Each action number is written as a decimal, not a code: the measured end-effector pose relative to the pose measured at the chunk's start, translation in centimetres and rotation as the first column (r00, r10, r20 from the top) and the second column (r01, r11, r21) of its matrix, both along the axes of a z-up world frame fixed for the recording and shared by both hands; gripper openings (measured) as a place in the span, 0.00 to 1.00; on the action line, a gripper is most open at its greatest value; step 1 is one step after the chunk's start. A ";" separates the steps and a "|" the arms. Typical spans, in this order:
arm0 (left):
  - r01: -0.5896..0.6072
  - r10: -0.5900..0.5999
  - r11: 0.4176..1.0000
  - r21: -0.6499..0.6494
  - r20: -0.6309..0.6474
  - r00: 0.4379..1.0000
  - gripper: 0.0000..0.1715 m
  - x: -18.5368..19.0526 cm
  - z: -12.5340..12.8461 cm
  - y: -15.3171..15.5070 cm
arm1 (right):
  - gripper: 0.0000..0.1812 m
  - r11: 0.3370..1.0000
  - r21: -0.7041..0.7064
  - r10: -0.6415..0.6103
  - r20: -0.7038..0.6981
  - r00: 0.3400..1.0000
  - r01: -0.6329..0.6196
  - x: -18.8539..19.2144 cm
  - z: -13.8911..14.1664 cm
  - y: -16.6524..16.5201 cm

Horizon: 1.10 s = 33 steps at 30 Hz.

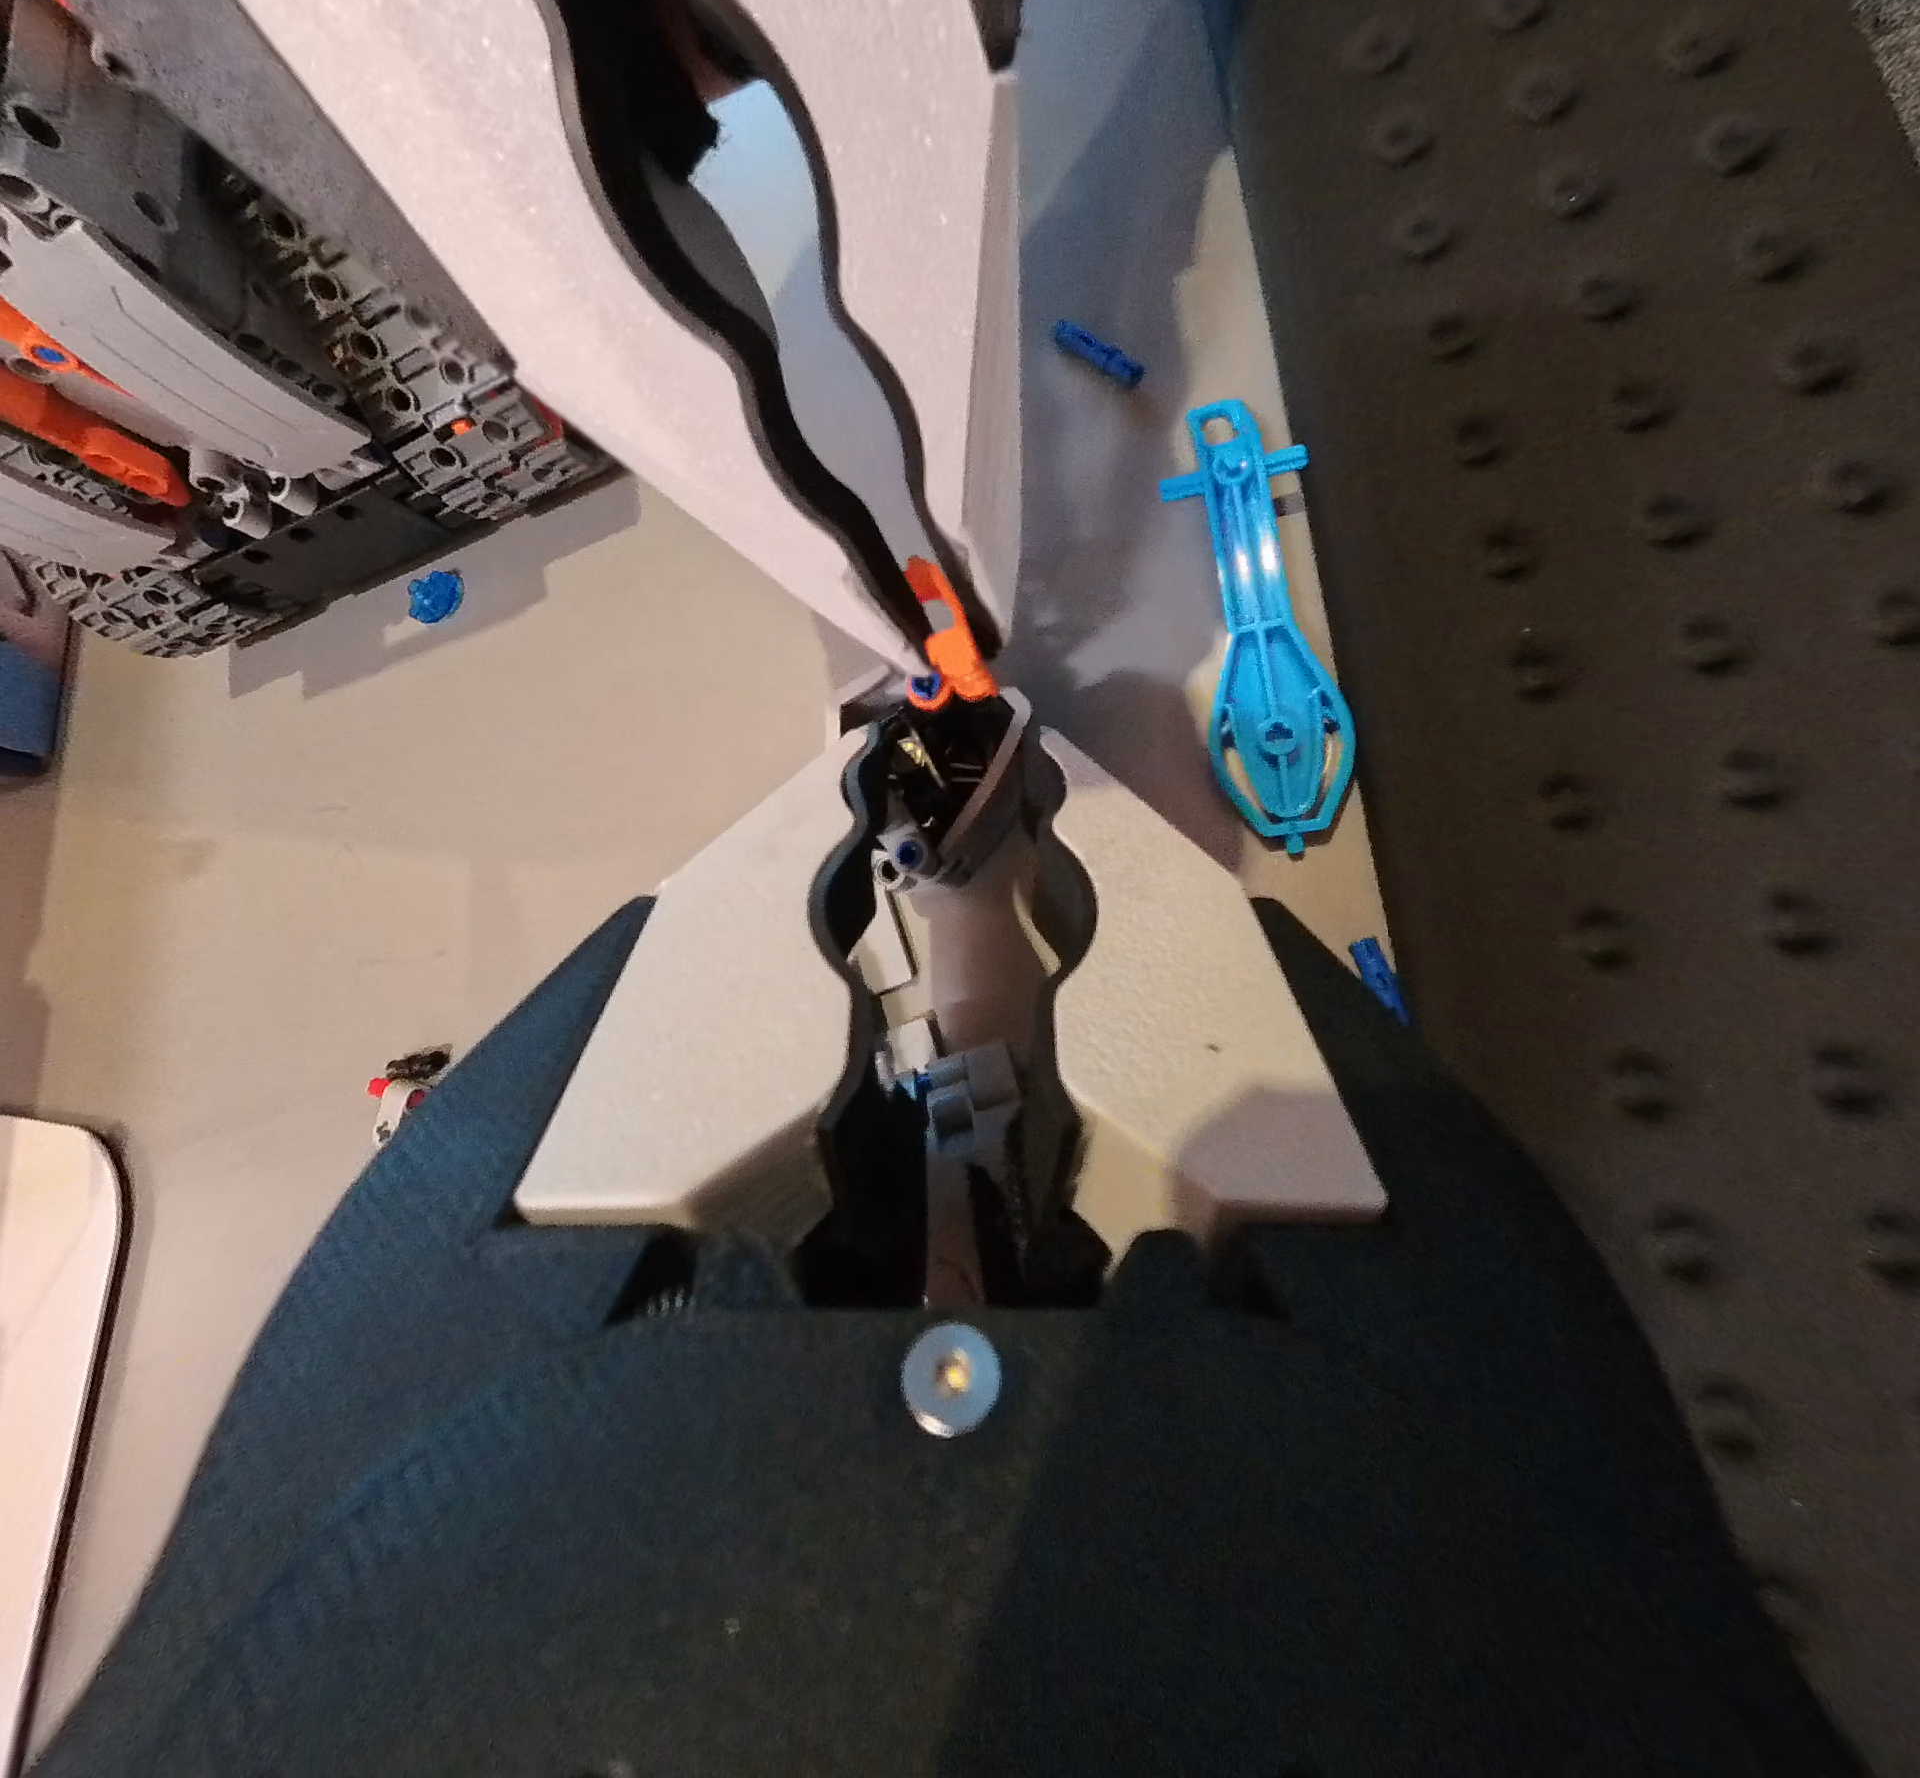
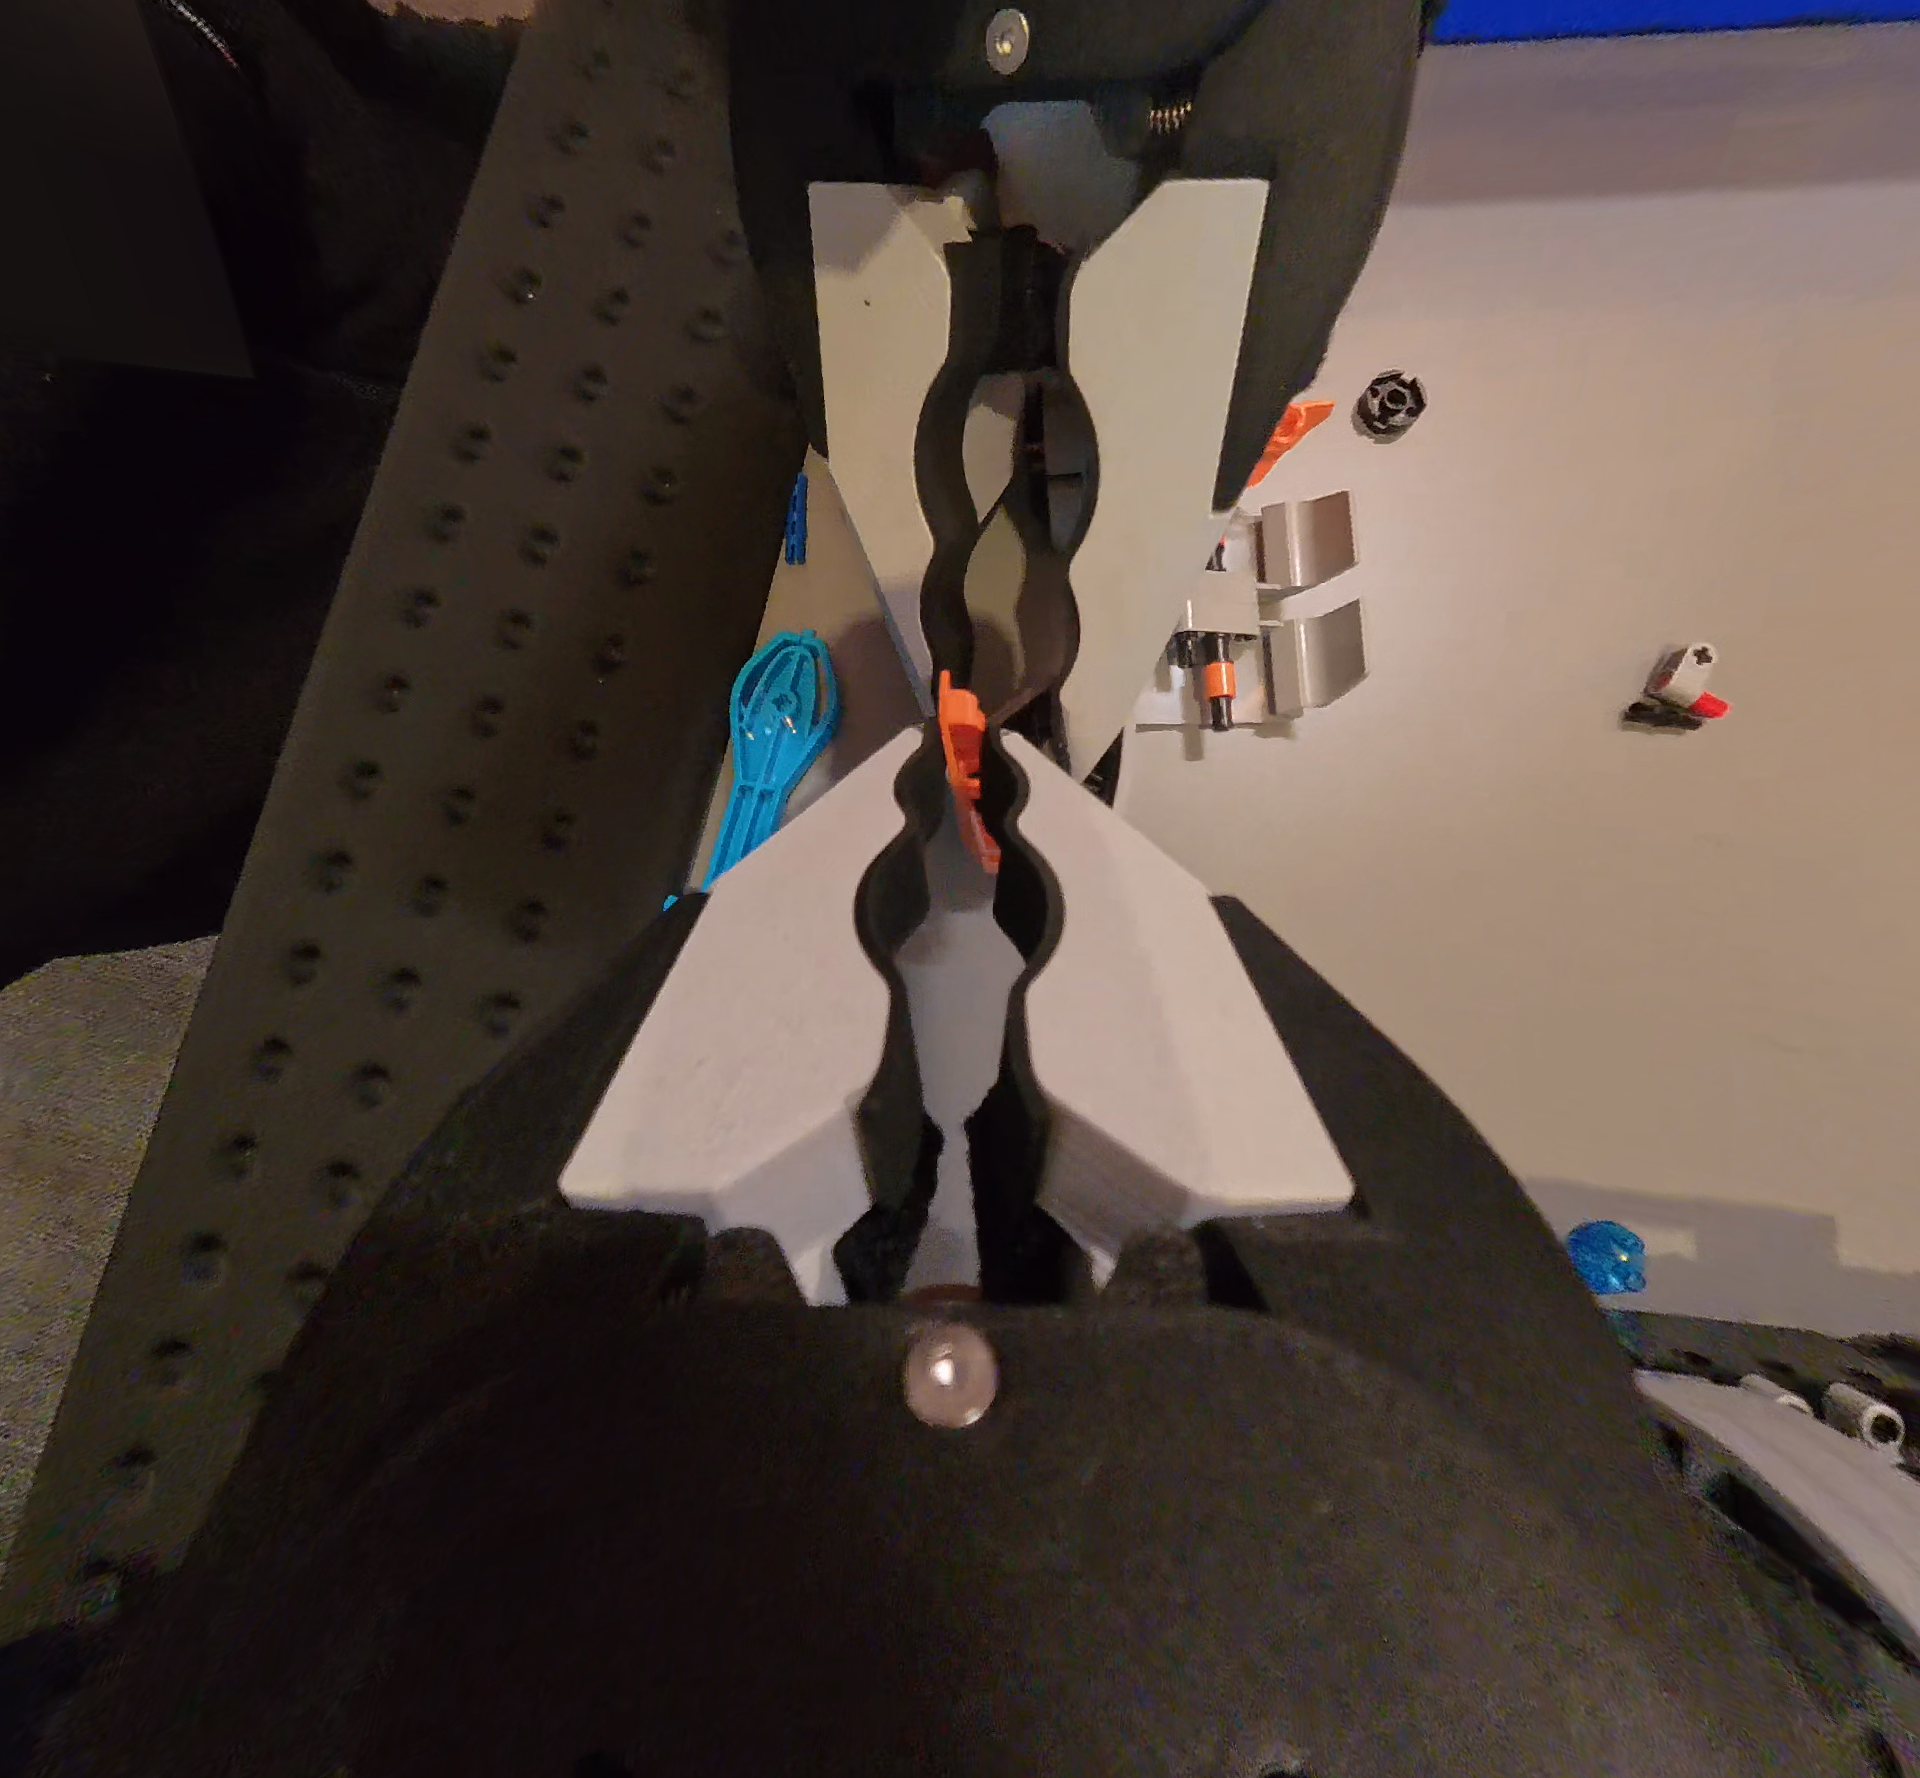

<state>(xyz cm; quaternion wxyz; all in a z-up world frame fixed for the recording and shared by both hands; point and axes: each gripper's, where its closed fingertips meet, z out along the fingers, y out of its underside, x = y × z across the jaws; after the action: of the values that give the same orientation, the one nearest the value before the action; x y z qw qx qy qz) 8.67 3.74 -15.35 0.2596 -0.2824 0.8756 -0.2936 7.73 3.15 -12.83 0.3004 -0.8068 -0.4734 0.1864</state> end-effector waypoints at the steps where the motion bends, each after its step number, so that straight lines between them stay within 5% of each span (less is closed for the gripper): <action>1: -0.001 0.001 1.000 -0.003 0.001 1.000 0.13 0.0 0.0 0.0 | 0.03 1.000 -0.002 -0.007 -0.014 1.000 0.007 0.3 0.1 0.0; 5: -0.014 0.014 1.000 0.019 0.016 1.000 0.13 0.3 0.0 0.1 | 0.03 0.997 0.069 -0.046 0.100 0.994 0.039 1.2 0.2 -0.1; 7: -0.019 0.018 0.999 0.030 0.017 1.000 0.13 0.3 0.0 0.0 | 0.12 0.996 0.089 -0.048 0.193 0.980 0.032 1.0 -0.3 -0.2; 10: -0.031 0.030 0.999 0.032 0.015 0.999 0.13 0.4 0.0 -0.1 | 0.04 0.994 0.100 -0.064 0.301 0.951 0.036 1.5 -0.9 -0.1; 33: -0.075 0.075 0.997 -0.011 0.020 0.997 0.12 1.0 0.1 0.6 | 0.02 0.991 -0.127 0.094 0.419 0.903 -0.044 2.5 -1.8 0.2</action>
<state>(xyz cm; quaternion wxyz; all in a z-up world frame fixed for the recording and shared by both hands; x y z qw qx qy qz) 9.63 4.30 -15.29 0.2779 -0.3133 0.8602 -0.2908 10.20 3.38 -14.58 0.1369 -0.8265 -0.5442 0.0443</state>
